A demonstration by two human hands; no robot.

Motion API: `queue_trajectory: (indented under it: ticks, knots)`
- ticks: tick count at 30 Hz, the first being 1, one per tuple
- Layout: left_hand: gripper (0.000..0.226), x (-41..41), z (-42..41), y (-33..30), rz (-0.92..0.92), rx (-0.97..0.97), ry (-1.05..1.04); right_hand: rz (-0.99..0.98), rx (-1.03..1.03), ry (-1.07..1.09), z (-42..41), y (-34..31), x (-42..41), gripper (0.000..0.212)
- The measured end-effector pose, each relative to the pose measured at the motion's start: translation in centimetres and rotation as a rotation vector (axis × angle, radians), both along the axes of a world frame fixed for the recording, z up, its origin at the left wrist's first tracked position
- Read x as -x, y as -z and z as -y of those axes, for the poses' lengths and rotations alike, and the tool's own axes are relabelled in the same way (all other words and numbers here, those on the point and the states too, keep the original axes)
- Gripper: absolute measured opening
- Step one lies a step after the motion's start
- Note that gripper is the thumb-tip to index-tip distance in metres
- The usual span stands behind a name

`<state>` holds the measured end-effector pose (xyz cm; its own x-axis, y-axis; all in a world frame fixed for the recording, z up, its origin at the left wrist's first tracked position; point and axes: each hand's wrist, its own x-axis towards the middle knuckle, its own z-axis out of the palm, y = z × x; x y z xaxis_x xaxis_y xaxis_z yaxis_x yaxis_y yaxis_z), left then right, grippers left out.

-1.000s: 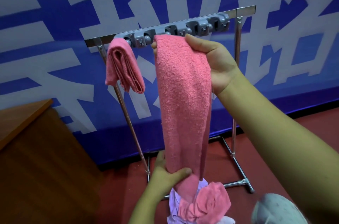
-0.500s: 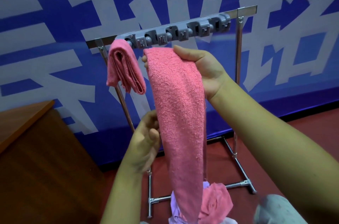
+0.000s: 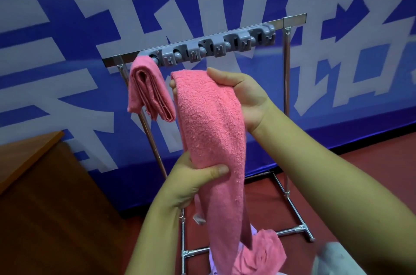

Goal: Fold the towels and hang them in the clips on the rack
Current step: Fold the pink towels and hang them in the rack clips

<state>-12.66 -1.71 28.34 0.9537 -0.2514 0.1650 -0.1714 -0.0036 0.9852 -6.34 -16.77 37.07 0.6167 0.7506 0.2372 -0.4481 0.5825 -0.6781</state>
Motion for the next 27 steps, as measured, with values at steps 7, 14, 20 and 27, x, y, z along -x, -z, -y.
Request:
queue_trajectory:
  ticks: [7, 14, 20, 27]
  knots:
    - [0.045, 0.5, -1.4, 3.1, -0.026, -0.113, -0.150, 0.006, -0.119, 0.066, 0.5, -0.6, 0.1, 0.089]
    - [0.053, -0.5, -2.9, 9.9, -0.171, -0.185, -0.307, 0.020, -0.228, 0.103, 0.8, -1.7, -0.5, 0.078]
    - [0.115, -1.6, -3.2, 12.8, -0.063, -0.275, -0.312, 0.010, -0.207, 0.116, 0.8, -2.9, 0.3, 0.051]
    - [0.086, -2.2, -0.7, 12.4, -0.273, -0.356, -0.010, 0.017, -0.133, 0.107, 0.2, -2.8, 0.5, 0.056]
